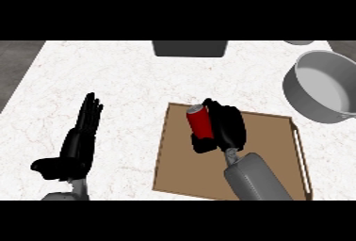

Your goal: Pick the can from the tray and place it in the pot

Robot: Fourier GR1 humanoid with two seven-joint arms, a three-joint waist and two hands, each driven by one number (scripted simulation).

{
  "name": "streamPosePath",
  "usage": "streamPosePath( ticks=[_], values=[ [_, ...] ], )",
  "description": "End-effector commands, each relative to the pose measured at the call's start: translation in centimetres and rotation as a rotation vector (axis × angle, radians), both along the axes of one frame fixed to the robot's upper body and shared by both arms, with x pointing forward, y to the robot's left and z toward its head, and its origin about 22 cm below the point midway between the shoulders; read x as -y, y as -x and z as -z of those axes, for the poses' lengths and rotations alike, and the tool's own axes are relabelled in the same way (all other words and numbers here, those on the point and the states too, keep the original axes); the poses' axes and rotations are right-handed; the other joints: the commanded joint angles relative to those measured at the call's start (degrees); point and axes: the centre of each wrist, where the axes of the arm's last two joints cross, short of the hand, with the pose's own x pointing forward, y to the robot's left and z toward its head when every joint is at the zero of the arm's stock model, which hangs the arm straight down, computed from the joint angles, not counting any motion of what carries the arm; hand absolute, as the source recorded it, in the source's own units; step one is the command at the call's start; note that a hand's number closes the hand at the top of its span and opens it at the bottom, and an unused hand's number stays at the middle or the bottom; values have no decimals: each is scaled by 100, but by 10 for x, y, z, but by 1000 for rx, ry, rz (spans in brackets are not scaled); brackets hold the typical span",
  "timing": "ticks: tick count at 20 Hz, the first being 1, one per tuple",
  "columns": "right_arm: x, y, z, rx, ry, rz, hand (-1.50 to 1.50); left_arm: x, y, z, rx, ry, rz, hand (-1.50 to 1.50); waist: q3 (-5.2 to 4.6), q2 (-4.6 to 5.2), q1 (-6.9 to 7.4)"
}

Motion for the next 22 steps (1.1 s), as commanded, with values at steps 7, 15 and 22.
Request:
streamPosePath(
  ticks=[7, 15, 22],
  values=[
    [-29, 11, -55, 245, -26, -4, 150, 4, 13, 15, 2, -10, -4, 0, 14, 5, -97],
    [-26, 26, -92, 392, 51, 205, 150, 0, 14, 10, -14, 4, -23, 0, 15, 12, -89],
    [37, 6, -115, 425, 75, 346, 150, -10, 7, 19, -4, -5, -28, 0, 14, 29, -102]
  ],
)
